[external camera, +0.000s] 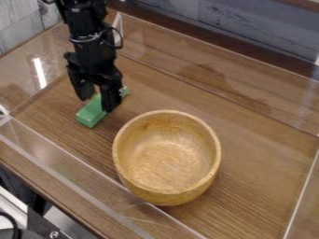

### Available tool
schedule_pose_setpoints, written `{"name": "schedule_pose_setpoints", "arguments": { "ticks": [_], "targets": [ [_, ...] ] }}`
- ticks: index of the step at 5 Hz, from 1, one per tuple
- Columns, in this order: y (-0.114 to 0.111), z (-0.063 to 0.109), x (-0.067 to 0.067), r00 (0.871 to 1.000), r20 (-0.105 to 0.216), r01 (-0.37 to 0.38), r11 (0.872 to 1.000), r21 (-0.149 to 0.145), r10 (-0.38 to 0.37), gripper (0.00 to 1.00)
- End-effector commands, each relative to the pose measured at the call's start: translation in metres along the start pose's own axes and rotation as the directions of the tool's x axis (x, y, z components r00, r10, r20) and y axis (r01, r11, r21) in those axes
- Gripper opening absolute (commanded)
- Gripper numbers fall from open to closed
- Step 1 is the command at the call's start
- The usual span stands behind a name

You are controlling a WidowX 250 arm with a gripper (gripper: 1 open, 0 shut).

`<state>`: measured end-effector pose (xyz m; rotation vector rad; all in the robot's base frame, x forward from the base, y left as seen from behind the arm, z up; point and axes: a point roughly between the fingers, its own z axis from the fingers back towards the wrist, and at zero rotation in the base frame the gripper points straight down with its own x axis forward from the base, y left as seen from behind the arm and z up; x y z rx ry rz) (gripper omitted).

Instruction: Put the green block in the brown bowl

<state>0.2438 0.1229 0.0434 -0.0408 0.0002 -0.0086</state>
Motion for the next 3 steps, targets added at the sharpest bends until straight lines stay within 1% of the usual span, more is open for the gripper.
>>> {"name": "schedule_pose_setpoints", "arguments": {
  "ticks": [1, 3],
  "targets": [
    [0.0085, 0.0128, 0.0115, 0.999, 0.049, -0.013, 1.0, 0.02, 0.012, 1.0],
    [0.0104, 0.0116, 0.0158, 0.999, 0.041, -0.024, 1.0, 0.004, 0.024, 1.0]
  ]
}}
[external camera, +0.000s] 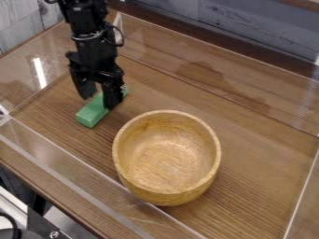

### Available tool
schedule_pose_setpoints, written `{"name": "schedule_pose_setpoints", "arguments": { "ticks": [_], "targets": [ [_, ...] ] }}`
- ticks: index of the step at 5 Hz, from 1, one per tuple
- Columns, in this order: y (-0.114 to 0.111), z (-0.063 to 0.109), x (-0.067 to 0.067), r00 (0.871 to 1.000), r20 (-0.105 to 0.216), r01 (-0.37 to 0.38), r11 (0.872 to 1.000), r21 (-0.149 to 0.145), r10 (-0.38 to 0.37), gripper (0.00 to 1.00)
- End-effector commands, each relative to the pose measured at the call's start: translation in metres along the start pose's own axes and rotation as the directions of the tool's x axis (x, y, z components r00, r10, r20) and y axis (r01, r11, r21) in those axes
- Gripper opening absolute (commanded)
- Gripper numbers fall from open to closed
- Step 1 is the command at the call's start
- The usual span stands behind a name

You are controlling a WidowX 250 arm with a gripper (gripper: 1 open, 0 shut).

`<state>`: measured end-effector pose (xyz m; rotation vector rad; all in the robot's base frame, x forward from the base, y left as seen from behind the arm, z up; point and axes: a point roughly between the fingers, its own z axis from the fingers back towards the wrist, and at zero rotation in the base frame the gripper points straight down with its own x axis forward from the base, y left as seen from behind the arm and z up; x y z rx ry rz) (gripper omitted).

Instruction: Put the green block in the brown bowl

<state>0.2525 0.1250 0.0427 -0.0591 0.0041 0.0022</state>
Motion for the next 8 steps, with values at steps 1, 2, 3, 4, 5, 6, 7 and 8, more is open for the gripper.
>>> {"name": "schedule_pose_setpoints", "arguments": {
  "ticks": [1, 2, 3, 4, 5, 6, 7, 8],
  "targets": [
    [0.009, 0.012, 0.009, 0.999, 0.04, -0.019, 1.0, 0.014, 0.019, 1.0],
    [0.009, 0.012, 0.01, 0.999, 0.034, -0.027, 1.0, 0.006, 0.027, 1.0],
    [0.01, 0.011, 0.012, 0.999, 0.027, -0.033, 0.999, -0.002, 0.033, 1.0],
    [0.011, 0.009, 0.013, 0.999, 0.021, -0.038, 0.999, -0.009, 0.039, 1.0],
    [0.011, 0.008, 0.014, 0.999, 0.014, -0.044, 0.999, -0.015, 0.044, 1.0],
    [0.012, 0.006, 0.014, 0.999, 0.006, -0.05, 0.998, -0.023, 0.05, 1.0],
    [0.016, -0.002, 0.013, 0.998, -0.003, -0.058, 0.998, -0.021, 0.058, 1.0],
    [0.018, -0.009, 0.012, 0.998, -0.013, -0.068, 0.997, -0.023, 0.068, 1.0]
  ]
}}
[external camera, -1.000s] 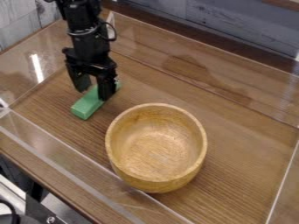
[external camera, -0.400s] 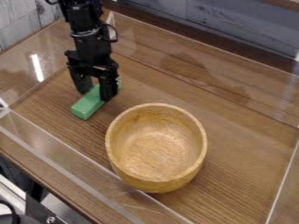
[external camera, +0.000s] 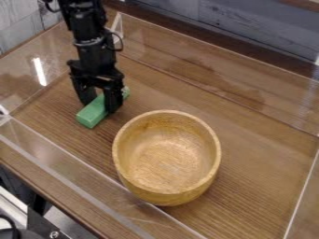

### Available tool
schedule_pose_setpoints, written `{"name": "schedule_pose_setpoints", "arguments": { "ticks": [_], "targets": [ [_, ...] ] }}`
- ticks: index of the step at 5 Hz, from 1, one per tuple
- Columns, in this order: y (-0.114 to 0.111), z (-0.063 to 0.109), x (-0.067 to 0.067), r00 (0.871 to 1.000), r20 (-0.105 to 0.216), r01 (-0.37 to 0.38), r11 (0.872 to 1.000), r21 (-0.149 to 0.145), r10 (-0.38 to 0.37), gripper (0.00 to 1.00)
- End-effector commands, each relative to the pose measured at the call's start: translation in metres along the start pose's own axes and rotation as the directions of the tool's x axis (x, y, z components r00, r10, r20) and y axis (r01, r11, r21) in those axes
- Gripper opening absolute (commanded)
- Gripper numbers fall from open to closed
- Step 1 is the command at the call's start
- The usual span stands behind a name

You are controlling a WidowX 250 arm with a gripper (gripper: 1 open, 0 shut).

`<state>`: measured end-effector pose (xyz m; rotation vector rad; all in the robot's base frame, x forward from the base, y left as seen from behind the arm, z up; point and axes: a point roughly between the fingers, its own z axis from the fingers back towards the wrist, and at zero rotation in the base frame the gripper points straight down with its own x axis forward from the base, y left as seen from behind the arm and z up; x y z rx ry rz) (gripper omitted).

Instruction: Put the green block in the brown bowl

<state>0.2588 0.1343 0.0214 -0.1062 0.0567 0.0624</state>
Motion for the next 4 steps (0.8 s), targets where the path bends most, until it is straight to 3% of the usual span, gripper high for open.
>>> {"name": "schedule_pose_setpoints", "arguments": {
  "ticks": [1, 4],
  "targets": [
    [0.007, 0.01, 0.005, 0.999, 0.034, -0.016, 1.0, 0.015, 0.015, 0.0],
    [-0.003, 0.029, -0.004, 0.999, 0.003, -0.054, 0.998, -0.013, 0.054, 0.0]
  ]
}}
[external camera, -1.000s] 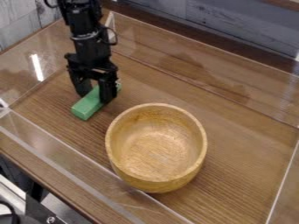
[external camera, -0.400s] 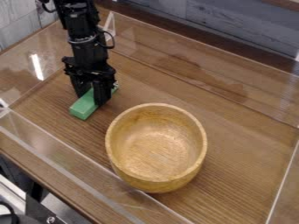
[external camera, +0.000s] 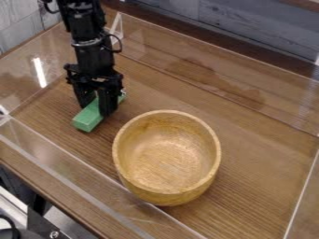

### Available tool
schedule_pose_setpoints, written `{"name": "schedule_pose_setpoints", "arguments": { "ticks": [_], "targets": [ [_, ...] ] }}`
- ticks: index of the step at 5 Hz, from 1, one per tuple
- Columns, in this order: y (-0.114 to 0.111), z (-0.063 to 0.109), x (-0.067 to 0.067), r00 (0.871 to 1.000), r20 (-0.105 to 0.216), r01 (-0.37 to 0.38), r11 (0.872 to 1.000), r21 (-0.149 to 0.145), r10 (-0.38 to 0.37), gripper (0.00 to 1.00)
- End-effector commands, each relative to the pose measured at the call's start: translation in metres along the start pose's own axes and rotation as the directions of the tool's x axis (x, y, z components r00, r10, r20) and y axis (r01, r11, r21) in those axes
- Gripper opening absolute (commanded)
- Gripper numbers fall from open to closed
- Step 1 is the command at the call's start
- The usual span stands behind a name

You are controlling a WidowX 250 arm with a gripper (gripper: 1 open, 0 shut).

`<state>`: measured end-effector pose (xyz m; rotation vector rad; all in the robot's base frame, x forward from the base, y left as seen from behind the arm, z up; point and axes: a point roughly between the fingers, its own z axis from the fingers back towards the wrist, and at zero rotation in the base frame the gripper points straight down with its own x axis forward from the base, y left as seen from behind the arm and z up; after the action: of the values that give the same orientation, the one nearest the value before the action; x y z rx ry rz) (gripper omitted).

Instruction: Put the green block in the brown bowl

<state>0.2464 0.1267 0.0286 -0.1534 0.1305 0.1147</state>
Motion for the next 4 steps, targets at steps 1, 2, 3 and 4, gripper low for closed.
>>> {"name": "schedule_pose_setpoints", "arguments": {
  "ticks": [1, 2, 3, 4],
  "targets": [
    [-0.002, 0.032, 0.004, 0.998, 0.068, -0.009, 1.0, 0.02, 0.007, 0.0],
    [-0.008, 0.041, 0.001, 0.998, 0.06, -0.013, 1.0, 0.009, 0.013, 0.0],
    [-0.017, 0.052, -0.003, 0.998, 0.06, 0.0, 1.0, -0.001, 0.0, 0.0],
    [-0.035, 0.063, -0.009, 0.998, 0.053, 0.015, 1.0, -0.01, -0.015, 0.0]
  ]
}}
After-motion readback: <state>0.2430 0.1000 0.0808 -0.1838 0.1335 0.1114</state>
